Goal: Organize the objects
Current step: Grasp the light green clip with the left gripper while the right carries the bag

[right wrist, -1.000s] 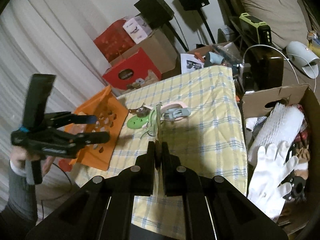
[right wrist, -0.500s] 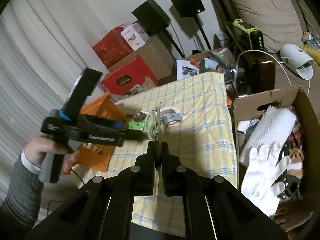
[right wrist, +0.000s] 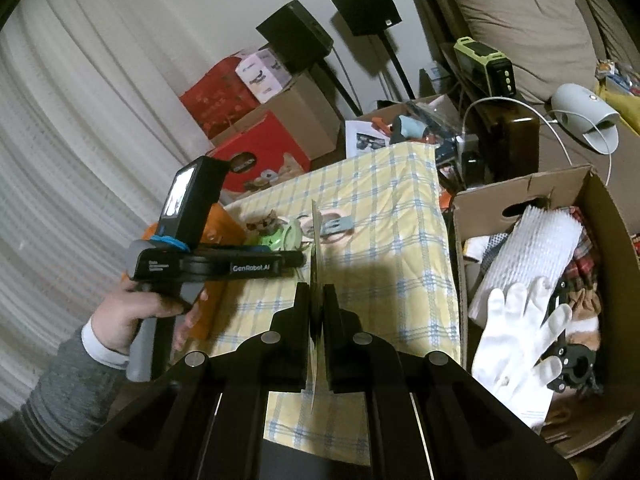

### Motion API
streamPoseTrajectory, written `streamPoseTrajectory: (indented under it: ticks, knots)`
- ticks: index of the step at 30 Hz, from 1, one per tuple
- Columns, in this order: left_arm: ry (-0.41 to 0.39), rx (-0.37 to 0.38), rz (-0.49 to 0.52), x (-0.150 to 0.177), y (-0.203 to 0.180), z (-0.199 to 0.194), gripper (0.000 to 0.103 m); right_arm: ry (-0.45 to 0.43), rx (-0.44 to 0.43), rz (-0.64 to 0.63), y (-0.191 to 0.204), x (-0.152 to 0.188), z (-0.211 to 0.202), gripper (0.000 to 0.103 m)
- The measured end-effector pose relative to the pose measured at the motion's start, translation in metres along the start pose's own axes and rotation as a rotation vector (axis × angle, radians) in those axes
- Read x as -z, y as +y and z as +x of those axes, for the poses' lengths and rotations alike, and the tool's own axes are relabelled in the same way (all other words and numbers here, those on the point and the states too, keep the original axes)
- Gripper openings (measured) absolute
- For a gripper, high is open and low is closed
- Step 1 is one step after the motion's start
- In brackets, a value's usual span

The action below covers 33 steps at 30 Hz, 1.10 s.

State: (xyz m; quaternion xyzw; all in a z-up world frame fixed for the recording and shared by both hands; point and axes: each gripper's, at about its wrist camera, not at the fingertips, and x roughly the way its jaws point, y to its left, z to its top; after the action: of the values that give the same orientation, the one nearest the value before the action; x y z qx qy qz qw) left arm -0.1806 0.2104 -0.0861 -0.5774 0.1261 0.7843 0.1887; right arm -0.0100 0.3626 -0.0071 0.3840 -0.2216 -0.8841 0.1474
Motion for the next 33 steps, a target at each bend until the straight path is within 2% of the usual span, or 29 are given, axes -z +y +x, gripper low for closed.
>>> streamPoseTrajectory:
  ticks: [9,18,28,33]
  knots:
    - [-0.017,0.044,-0.005,0.008,-0.001,-0.010,0.039,0.004,0.009,-0.014,0.010,-0.003,0.004,0.005]
    - [-0.107,0.146,0.034,0.026,0.000,-0.078,0.039,-0.024,-0.011,-0.043,0.032,-0.011,0.000,0.005]
    - [-0.189,0.251,-0.020,0.047,0.050,-0.157,0.039,-0.045,-0.076,-0.077,0.072,-0.020,-0.004,0.005]
    - [-0.205,0.213,-0.064,0.056,0.088,-0.175,0.039,-0.052,-0.117,-0.098,0.093,-0.022,-0.001,0.005]
